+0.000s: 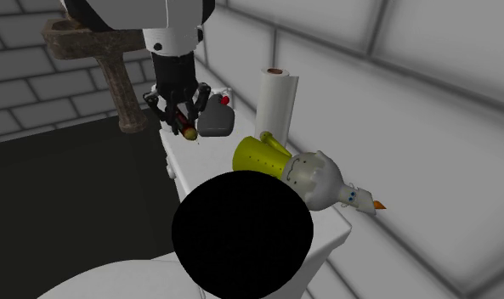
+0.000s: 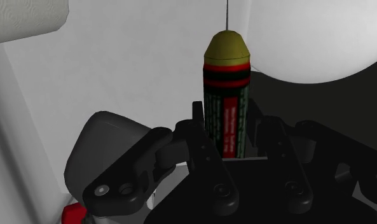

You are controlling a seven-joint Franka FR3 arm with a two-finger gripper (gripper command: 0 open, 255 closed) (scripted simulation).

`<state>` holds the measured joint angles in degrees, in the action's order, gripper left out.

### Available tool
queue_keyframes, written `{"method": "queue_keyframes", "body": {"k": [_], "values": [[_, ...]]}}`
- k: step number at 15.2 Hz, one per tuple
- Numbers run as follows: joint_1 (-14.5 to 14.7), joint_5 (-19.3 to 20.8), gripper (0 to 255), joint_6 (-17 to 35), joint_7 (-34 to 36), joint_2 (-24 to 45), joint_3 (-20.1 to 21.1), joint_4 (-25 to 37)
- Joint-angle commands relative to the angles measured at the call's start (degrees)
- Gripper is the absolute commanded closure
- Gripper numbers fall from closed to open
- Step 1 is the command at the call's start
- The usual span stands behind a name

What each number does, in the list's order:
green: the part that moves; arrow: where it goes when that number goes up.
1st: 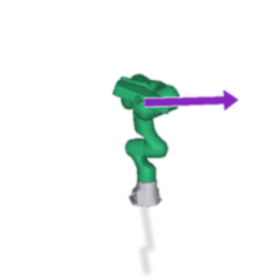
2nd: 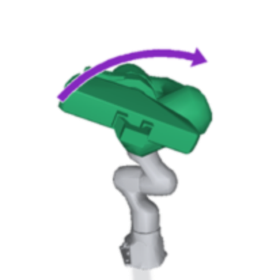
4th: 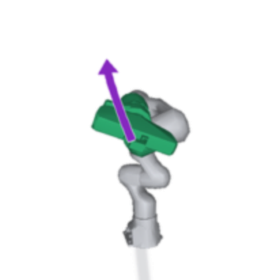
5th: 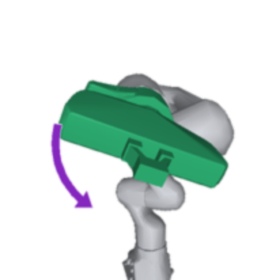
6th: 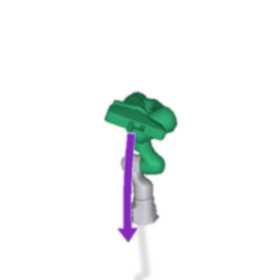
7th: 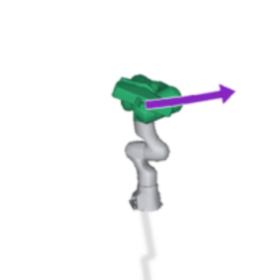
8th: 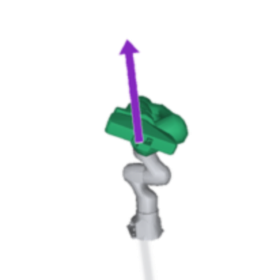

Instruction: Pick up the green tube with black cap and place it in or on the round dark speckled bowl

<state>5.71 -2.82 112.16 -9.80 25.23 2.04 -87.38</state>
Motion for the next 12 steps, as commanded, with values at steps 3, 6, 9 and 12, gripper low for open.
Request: {"method": "queue_keyframes", "body": {"k": [3,6,9,12], "values": [[-0.01,0.04,255,-3.01,0.14,-0.49,-0.01,2.51],[-0.02,0.06,255,-5.14,0.25,-0.86,0.0,4.27],[-0.02,0.08,255,-7.32,0.36,-1.11,0.0,6.2],[-0.02,0.11,255,-9.56,0.48,-1.24,0.0,8.33]]}}
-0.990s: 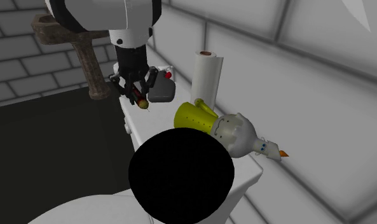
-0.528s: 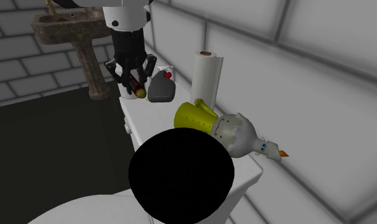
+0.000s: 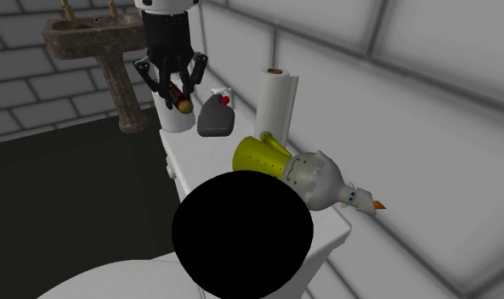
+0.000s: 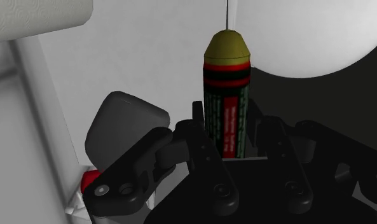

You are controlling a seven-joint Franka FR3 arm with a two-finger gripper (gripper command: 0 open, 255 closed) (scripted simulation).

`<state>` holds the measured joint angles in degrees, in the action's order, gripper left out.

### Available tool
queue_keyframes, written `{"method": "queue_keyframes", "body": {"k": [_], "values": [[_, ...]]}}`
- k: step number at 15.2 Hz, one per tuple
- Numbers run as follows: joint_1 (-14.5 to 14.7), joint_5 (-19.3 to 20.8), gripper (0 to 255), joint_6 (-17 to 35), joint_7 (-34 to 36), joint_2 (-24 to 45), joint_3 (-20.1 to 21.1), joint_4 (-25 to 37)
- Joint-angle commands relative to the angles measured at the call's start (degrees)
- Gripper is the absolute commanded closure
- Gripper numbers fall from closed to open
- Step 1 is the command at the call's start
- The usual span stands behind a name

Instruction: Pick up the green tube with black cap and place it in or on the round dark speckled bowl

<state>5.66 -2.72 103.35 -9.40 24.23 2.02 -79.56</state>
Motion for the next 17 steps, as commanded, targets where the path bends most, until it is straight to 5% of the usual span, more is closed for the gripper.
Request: {"method": "queue_keyframes", "body": {"k": [1,3,9,17], "values": [[0.03,0.02,255,-1.51,0.12,-0.25,0.02,1.25],[0.03,0.03,255,-2.83,0.18,-0.23,0.02,2.58],[-0.76,-0.64,255,3.78,-1.18,-16.01,-0.21,-19.86],[-1.48,-1.18,255,7.29,-3.01,-34.44,-0.93,-41.9]]}}
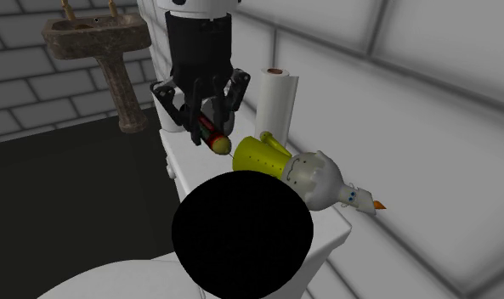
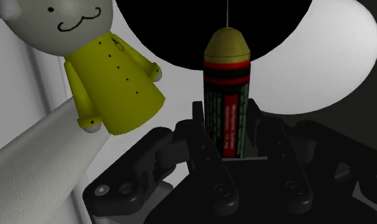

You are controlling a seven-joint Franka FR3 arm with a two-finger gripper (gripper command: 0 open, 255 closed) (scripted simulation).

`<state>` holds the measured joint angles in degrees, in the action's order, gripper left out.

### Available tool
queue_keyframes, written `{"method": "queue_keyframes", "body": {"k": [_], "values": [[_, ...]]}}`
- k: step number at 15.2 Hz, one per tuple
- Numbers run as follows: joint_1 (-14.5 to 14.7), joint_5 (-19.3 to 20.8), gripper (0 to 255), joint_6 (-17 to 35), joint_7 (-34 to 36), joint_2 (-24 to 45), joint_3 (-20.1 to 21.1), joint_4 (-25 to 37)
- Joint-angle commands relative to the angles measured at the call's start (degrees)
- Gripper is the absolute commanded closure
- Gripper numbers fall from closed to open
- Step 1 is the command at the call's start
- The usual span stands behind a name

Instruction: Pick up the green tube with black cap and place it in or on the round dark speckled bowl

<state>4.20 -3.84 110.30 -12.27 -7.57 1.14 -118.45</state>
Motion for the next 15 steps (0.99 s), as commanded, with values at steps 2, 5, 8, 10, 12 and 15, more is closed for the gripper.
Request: {"method": "queue_keyframes", "body": {"k": [2,5,8,10,12,15], "values": [[-0.2,-0.09,255,0.45,-0.59,-7.22,-0.29,-7.71],[-0.46,-0.01,255,0.03,-1.22,-14.18,-0.71,-14.3],[-0.69,0.12,255,0.05,-1.73,-19.31,-1.06,-19.48],[-0.68,0.08,255,1.67,-1.82,-18.98,-1.05,-20.77],[-0.67,0.03,255,3.31,-1.92,-18.58,-1.03,-22.01],[-0.64,-0.06,255,5.79,-2.06,-17.87,-1.02,-23.79]]}}
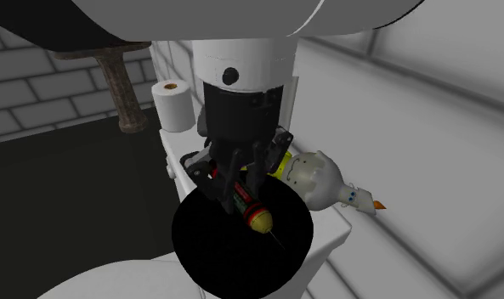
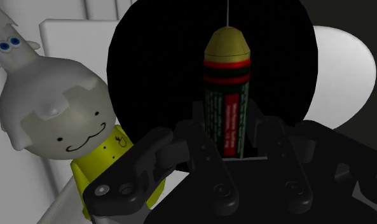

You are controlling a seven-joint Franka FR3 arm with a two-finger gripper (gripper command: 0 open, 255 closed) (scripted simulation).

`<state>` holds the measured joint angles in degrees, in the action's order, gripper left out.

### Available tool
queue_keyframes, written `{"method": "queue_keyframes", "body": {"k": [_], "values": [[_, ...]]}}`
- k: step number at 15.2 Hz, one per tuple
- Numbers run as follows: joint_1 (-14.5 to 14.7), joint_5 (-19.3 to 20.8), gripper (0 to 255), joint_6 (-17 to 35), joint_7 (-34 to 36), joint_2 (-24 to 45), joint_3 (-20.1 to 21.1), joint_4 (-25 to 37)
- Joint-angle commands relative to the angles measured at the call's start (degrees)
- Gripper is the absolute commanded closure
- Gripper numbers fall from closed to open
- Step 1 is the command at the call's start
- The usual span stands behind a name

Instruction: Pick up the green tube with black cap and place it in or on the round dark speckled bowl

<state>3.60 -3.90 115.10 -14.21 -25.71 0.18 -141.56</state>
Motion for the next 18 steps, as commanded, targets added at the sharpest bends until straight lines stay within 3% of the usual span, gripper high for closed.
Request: {"method": "queue_keyframes", "body": {"k": [1,5,13,14,18], "values": [[-0.02,-0.02,255,1.82,-0.18,0.55,-0.05,-1.25],[0.02,-0.16,255,5.23,-0.39,1.78,-0.03,-3.42],[0.02,-0.17,255,5.44,-0.41,1.87,-0.03,-3.55],[0.02,-0.17,0,5.44,-0.41,1.87,-0.03,-3.55],[0.02,-0.17,0,5.43,-0.41,1.86,-0.03,-3.55]]}}
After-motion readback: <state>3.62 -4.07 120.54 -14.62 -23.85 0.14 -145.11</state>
